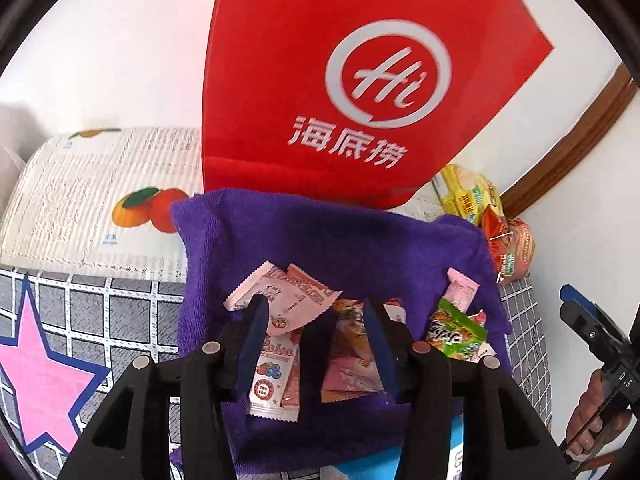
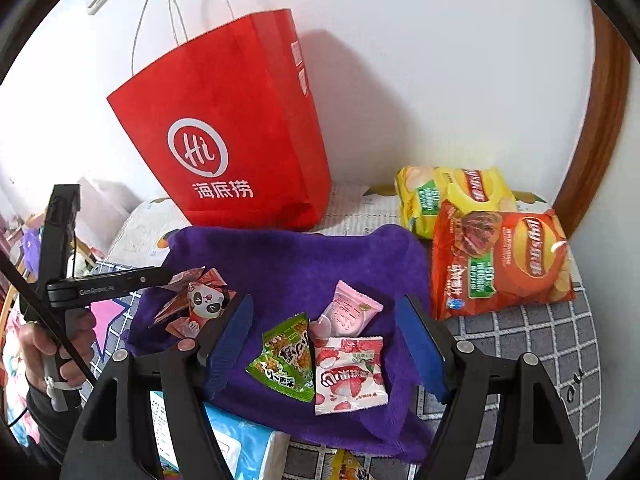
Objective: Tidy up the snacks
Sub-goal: 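Open the right tool dropping the strawberry bag while the left tool drops the pastry packet onto the towel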
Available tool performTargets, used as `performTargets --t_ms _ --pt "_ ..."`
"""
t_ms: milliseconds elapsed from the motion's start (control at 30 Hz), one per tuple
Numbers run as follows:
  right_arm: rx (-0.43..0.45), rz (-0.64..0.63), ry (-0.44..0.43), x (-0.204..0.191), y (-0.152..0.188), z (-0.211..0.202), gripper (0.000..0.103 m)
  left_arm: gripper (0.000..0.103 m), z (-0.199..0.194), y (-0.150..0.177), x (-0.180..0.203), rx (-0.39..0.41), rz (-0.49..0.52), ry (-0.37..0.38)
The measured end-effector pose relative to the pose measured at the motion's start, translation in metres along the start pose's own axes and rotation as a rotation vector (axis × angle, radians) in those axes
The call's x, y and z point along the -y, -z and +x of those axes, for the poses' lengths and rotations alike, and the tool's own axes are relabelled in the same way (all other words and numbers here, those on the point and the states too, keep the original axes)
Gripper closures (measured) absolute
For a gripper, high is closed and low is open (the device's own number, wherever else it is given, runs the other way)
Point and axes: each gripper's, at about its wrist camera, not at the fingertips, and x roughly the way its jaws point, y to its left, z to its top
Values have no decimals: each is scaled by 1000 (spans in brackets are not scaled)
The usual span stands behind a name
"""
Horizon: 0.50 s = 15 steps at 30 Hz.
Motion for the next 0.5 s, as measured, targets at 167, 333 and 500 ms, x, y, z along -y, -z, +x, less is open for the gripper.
performTargets --t_ms 167,333,500 --pt "-6 37 44 6 27 -18 37 54 -10 2 9 11 21 13" --pt "-33 72 46 15 69 -29 42 54 -20 9 21 17 47 39" --pt "-95 100 40 18 116 -25 42 54 -40 23 33 38 75 55"
